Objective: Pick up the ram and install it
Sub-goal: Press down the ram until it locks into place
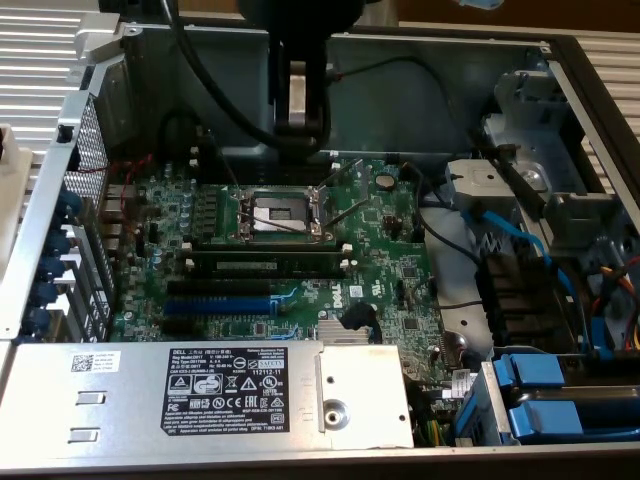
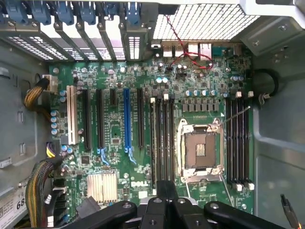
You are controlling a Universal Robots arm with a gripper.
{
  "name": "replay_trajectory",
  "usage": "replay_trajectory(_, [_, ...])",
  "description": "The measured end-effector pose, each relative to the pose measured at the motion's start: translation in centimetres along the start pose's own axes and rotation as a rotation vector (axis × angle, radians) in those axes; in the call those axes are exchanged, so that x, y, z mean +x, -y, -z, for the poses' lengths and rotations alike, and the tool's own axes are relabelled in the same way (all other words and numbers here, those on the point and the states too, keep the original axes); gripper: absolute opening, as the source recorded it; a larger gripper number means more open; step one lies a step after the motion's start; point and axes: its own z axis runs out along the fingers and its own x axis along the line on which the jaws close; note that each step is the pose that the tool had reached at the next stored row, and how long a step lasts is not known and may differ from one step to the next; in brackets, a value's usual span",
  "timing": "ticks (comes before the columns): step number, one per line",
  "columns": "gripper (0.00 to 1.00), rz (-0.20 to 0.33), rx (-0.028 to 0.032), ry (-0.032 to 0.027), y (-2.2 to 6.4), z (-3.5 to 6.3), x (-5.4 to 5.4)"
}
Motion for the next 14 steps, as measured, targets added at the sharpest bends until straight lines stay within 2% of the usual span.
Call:
replay_trajectory(9, [0.11,0.000,0.0022,0.0001,0.85,2.35,-0.9])
replay_trajectory(14, [0.11,-0.001,0.0024,0.0008,1.21,2.73,-1.1])
